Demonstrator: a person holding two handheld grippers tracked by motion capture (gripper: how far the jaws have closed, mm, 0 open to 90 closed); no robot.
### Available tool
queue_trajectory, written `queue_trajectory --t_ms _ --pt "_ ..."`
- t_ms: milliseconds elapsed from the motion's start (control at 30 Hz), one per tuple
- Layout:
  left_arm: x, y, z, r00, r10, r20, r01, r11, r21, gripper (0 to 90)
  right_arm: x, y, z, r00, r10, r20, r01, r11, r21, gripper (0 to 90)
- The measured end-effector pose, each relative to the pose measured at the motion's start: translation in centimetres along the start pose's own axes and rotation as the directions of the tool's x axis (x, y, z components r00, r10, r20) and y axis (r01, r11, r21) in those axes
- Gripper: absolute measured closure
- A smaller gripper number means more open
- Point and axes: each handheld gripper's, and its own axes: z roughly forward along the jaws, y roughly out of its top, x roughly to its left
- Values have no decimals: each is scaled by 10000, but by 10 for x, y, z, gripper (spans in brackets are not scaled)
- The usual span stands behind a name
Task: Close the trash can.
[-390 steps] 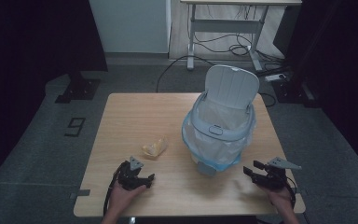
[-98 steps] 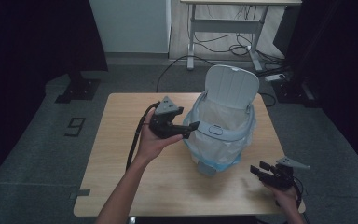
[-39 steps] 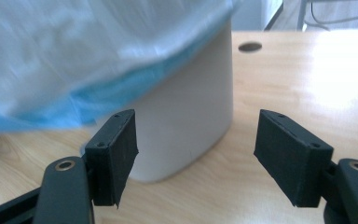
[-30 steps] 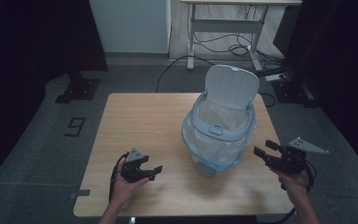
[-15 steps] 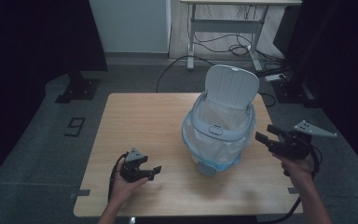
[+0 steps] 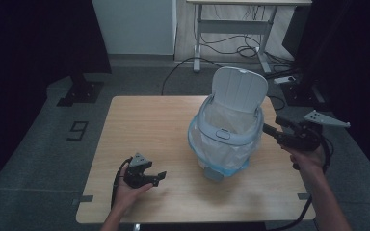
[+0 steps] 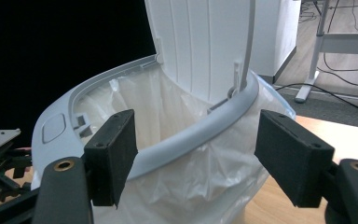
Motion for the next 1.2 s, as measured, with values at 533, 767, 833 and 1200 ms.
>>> queue_trajectory --t_ms 533,767,833,1200 --pt "-1 -1 2 10000 42 53 -42 10000 82 230 -13 22 23 10000 55 55 -54 10000 -14 270" --pt "0 -1 2 10000 1 85 -2 10000 89 230 -20 32 39 10000 77 40 -77 10000 11 255" --pt "0 -1 2 10000 13 89 -14 9999 100 230 -21 34 41 10000 48 55 -48 10000 17 253" --pt "-1 -1 3 9999 20 123 -21 9999 141 230 -19 53 59 9999 -5 -168 1 9997 -235 232"
